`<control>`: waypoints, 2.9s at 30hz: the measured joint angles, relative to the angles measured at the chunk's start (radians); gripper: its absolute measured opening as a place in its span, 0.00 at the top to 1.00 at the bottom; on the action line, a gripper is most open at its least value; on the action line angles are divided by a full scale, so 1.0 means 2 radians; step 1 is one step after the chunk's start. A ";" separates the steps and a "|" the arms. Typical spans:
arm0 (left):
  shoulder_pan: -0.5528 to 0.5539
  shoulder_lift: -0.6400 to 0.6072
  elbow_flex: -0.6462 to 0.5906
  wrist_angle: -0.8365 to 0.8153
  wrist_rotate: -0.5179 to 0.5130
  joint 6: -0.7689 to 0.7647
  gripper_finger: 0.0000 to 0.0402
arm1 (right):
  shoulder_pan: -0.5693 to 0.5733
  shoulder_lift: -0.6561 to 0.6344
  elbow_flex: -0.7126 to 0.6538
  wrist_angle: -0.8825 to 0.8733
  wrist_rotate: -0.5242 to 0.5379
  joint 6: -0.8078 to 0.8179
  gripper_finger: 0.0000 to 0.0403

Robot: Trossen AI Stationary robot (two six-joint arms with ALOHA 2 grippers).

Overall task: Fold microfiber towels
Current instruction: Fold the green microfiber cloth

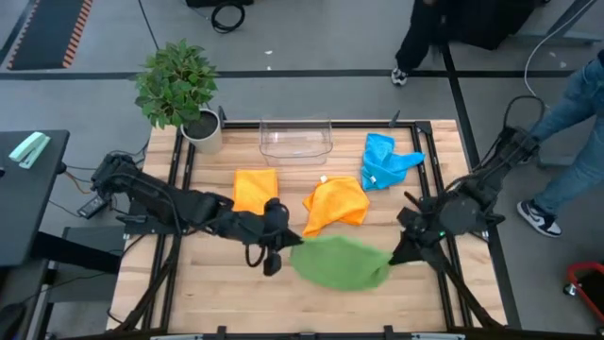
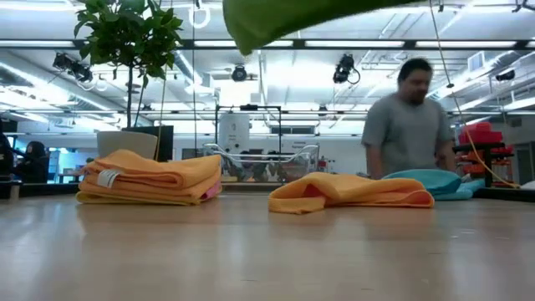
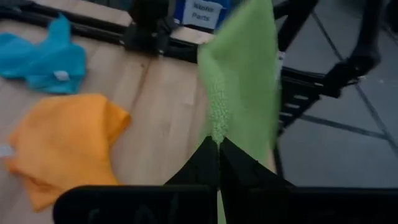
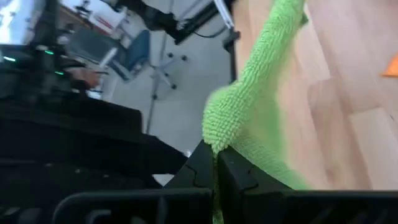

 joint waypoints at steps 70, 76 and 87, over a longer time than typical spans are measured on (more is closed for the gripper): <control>0.043 0.226 -0.001 -0.042 0.048 -0.137 0.97 | -0.077 0.301 -0.082 -0.019 -0.087 0.159 0.99; 0.042 0.226 -0.001 -0.059 0.048 -0.148 0.98 | -0.062 0.327 -0.082 -0.041 -0.117 0.152 1.00; 0.042 0.226 -0.001 -0.076 0.048 -0.148 0.97 | -0.016 0.267 -0.083 -0.122 -0.085 0.215 1.00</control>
